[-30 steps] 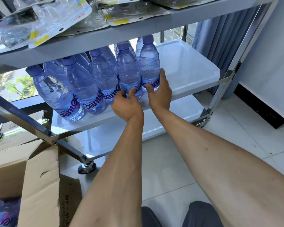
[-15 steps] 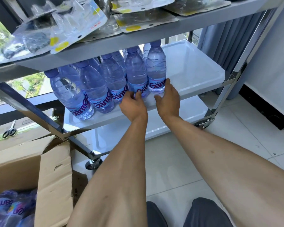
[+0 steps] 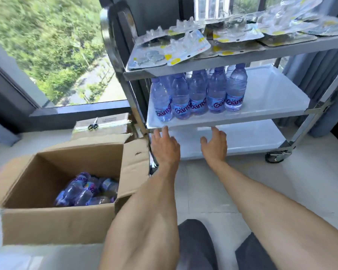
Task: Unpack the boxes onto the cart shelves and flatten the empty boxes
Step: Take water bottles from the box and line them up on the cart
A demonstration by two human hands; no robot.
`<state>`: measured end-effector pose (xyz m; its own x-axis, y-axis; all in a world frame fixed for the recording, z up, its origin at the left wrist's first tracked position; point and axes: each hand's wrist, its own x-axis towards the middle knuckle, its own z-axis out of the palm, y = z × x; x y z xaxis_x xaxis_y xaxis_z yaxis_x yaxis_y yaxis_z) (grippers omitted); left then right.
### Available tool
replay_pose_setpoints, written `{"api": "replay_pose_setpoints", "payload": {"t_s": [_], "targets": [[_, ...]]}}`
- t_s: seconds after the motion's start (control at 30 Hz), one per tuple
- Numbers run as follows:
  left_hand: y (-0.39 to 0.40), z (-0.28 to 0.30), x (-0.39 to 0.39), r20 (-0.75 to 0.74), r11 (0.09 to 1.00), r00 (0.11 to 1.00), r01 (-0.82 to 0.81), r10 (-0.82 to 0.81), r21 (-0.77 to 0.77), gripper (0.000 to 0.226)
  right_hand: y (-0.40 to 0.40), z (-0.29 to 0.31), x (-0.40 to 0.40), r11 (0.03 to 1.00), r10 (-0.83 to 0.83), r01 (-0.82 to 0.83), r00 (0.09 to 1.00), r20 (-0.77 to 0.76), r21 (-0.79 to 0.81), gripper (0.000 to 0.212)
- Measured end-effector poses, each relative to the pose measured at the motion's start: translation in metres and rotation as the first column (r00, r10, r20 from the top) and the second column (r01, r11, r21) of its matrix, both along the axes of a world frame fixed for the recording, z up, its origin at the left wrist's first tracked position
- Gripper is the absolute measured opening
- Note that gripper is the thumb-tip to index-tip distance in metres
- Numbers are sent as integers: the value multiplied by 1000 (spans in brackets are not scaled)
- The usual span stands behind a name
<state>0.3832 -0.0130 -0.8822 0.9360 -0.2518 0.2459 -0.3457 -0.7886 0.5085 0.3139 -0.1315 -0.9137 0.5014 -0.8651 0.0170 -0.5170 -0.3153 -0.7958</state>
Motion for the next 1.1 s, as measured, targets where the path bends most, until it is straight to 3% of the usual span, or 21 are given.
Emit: {"api": "replay_pose_setpoints", "payload": {"t_s": [0.13, 0.4, 0.53, 0.63, 0.73, 0.93, 1.1], "targets": [[66, 20, 22, -173, 973, 961, -227, 216, -49, 20, 64, 4, 13, 992, 102, -101, 995, -12, 73, 34], [210, 0, 93, -346, 897, 831, -433, 436, 91, 27, 191, 41, 117, 931, 364, -365, 927, 85, -5, 30], [273, -28, 140, -432, 860, 748, -477, 504, 179, 33, 254, 22, 181, 806, 586, -570, 807, -74, 160, 39], [310, -55, 180, -485, 849, 699, -468, 526, 246, 35, 293, -17, 218, 699, 714, -646, 649, -262, 305, 36], [337, -85, 217, -513, 853, 682, -427, 521, 299, 40, 323, -69, 244, 686, 728, -586, 557, -400, 432, 33], [361, -145, 266, -498, 814, 649, -396, 575, 425, 46, 340, -156, 257, 807, 587, -348, 558, -587, 477, 42], [356, -189, 309, -449, 774, 649, -384, 614, 503, 57, 339, -200, 278, 864, 500, -304, 622, -603, 402, 47]]}}
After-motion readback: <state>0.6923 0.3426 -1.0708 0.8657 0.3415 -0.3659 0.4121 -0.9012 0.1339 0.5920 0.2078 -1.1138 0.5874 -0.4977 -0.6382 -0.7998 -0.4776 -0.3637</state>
